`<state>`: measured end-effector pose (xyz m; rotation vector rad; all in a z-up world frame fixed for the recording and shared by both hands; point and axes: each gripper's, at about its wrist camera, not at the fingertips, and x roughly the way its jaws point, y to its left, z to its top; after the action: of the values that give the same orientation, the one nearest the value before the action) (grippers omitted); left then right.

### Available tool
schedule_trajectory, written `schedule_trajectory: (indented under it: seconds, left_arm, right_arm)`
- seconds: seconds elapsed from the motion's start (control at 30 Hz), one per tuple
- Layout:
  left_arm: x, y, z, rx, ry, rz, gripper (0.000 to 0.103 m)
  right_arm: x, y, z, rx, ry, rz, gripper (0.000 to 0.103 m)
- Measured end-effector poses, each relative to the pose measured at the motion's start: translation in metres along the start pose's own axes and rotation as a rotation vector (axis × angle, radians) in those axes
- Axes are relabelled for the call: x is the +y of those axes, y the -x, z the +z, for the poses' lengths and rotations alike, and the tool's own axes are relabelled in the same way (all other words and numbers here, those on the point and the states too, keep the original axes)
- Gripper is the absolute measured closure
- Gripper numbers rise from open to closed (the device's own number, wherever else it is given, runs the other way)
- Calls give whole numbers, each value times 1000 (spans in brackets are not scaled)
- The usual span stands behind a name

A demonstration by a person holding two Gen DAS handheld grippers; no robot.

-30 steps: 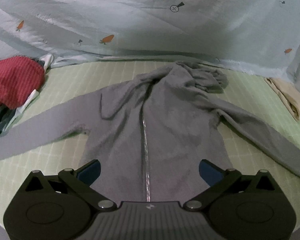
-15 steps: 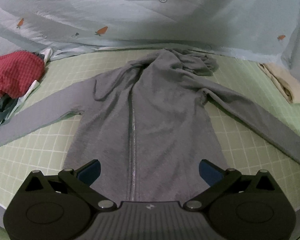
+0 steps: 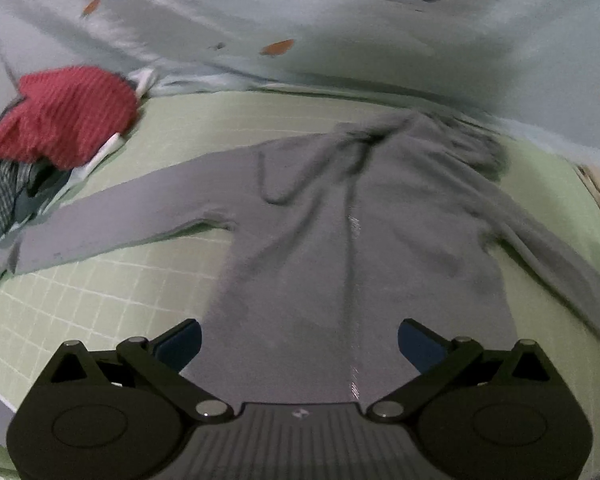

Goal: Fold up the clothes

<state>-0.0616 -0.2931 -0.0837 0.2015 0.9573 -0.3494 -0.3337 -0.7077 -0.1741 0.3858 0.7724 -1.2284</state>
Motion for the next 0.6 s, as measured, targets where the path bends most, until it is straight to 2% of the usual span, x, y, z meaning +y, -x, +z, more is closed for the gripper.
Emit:
schedule_trajectory:
  seconds: [0.13, 0.3, 0.37, 0.5, 0.6]
  left_arm:
    - [25, -36, 35, 9, 18, 24, 0]
    - [52, -85, 68, 43, 27, 55, 0]
    - [61, -105, 77, 49, 7, 80, 0]
    - [81, -145, 93, 66, -11, 116, 0]
    - [96, -171, 103, 77, 10, 129, 0]
  right_arm:
    - [69, 8, 26, -4, 42, 211, 7]
    - [187, -4, 64, 27, 137, 456, 6]
    - [245, -8, 80, -8, 247, 517, 6]
    - [361, -10, 104, -135, 532, 615, 6]
    - [434, -17, 106, -231, 766, 588, 6]
